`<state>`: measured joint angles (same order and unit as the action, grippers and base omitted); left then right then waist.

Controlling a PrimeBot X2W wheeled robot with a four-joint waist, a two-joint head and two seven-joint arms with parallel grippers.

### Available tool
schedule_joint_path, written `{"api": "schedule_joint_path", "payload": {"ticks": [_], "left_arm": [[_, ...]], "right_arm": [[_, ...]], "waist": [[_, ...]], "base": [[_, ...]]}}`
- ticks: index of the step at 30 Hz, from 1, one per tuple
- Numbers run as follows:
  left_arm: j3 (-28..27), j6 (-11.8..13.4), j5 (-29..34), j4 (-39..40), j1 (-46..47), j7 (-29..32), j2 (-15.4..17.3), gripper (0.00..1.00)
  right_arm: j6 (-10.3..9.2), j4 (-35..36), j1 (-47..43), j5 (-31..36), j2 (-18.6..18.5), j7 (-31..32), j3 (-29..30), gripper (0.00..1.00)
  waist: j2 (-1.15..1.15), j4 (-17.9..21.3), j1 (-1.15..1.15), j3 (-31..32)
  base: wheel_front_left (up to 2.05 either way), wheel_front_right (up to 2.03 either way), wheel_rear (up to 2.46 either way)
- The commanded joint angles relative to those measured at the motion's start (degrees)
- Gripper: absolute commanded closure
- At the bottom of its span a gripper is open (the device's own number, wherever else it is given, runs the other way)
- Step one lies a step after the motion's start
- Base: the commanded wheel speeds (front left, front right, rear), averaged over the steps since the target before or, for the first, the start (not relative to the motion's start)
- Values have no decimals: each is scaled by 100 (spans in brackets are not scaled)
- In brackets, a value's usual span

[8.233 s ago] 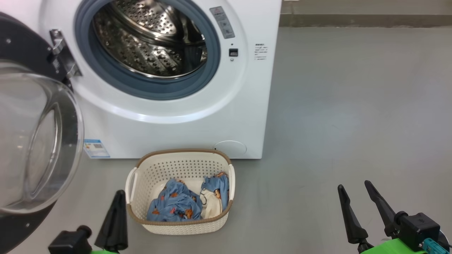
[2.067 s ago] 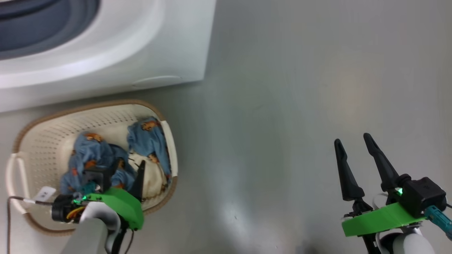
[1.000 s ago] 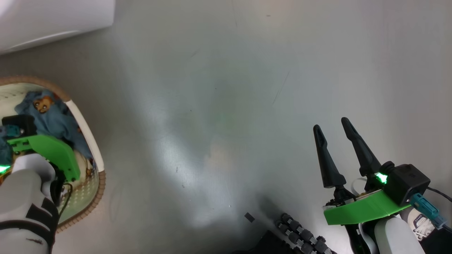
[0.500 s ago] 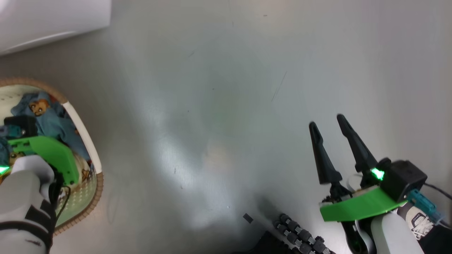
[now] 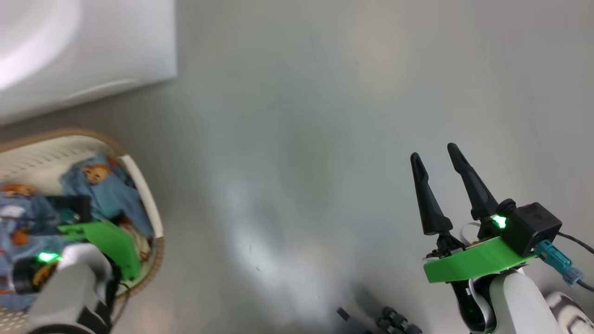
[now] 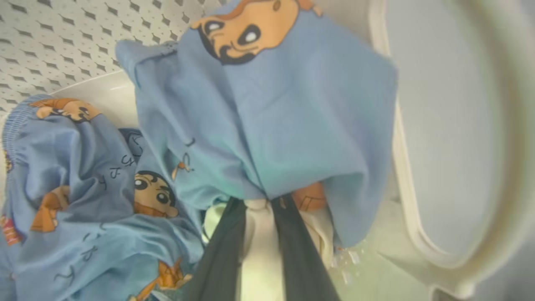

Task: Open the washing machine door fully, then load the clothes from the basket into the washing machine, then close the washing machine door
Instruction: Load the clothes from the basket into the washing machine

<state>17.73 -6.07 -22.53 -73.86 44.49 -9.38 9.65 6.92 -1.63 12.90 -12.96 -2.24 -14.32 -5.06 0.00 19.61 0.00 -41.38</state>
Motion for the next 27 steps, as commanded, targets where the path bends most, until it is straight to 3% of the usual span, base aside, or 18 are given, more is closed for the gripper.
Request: {"api": "schedule_joint_path", "payload": {"ticks": [1,7,14,27], "left_arm": [[-86,-35,-32,27,-239,-91,94,100],[-3,-108,-126,188,-517,-394,-189,100],[74,-132,-175,694,-953,-551,-301,100],[-418,113,123,3341,-2465,-561,-338,100]], "right_arm": [[57,84,-169,64,-64,-67,-81,0],[57,77,-237,234,-64,7,-2,0],[57,199,-469,419,-64,229,160,0],[57,535,-967,542,-64,610,324,0]], "waist": [[0,-356,0,439],[0,-751,0,1014],[0,-1165,0,1635],[0,-1679,0,2543]], "base": [[0,0,0],[0,0,0],[0,0,0],[0,0,0]]}}
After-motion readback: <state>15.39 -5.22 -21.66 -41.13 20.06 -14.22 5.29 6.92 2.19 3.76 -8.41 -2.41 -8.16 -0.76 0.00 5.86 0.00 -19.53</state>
